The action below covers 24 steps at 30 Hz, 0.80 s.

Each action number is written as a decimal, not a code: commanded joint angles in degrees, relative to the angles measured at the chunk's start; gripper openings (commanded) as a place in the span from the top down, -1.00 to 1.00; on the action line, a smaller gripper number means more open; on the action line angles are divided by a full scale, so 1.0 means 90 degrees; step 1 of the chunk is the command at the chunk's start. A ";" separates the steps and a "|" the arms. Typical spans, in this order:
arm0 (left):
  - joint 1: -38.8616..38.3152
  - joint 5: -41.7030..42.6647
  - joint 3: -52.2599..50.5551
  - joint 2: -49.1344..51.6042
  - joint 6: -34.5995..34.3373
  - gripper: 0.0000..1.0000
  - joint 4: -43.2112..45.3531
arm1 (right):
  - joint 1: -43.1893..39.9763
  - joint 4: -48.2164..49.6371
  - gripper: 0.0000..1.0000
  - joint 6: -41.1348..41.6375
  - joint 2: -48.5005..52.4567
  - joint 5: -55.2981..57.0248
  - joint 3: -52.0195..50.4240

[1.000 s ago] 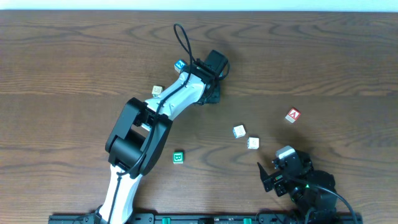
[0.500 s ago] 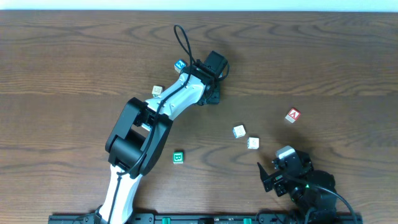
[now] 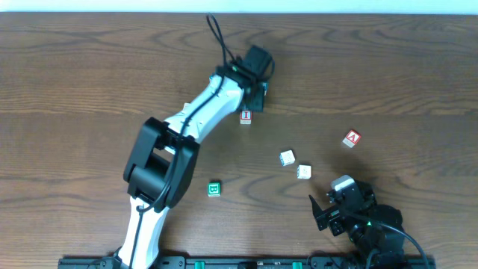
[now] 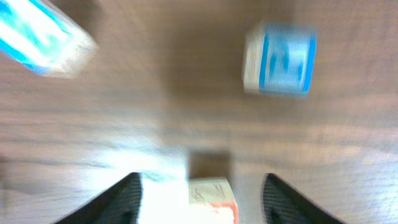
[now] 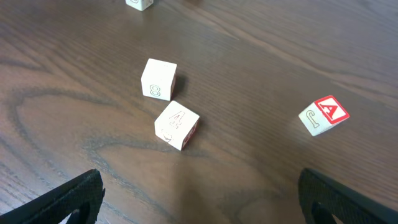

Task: Spell out Ai2
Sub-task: 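Move the left gripper to the blue '2' block and grasp it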

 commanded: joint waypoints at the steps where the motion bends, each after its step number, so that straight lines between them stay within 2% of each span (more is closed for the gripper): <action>1: 0.0206 -0.1163 0.0532 -0.0262 -0.0447 -0.16 -0.0112 | -0.0039 -0.0010 -0.98 -0.0075 -0.0041 -0.0049 -0.0092; 4: 0.0376 -0.1515 0.0590 -0.0185 -0.1066 -0.19 0.0104 | -0.0039 -0.0010 -0.98 -0.0075 -0.0041 -0.0049 -0.0092; 9: 0.0714 -0.1183 0.0590 0.0182 -0.1615 -0.06 0.0427 | -0.0039 -0.0010 -0.99 -0.0075 -0.0041 -0.0049 -0.0092; 14: 0.0843 -0.1049 0.0590 0.0464 -0.2076 -0.18 0.0410 | -0.0039 -0.0010 -0.98 -0.0075 -0.0041 -0.0049 -0.0092; 24: 0.0806 -0.0753 0.0590 0.0838 -0.3208 -0.21 0.0180 | -0.0039 -0.0010 -0.99 -0.0073 -0.0041 -0.0049 -0.0092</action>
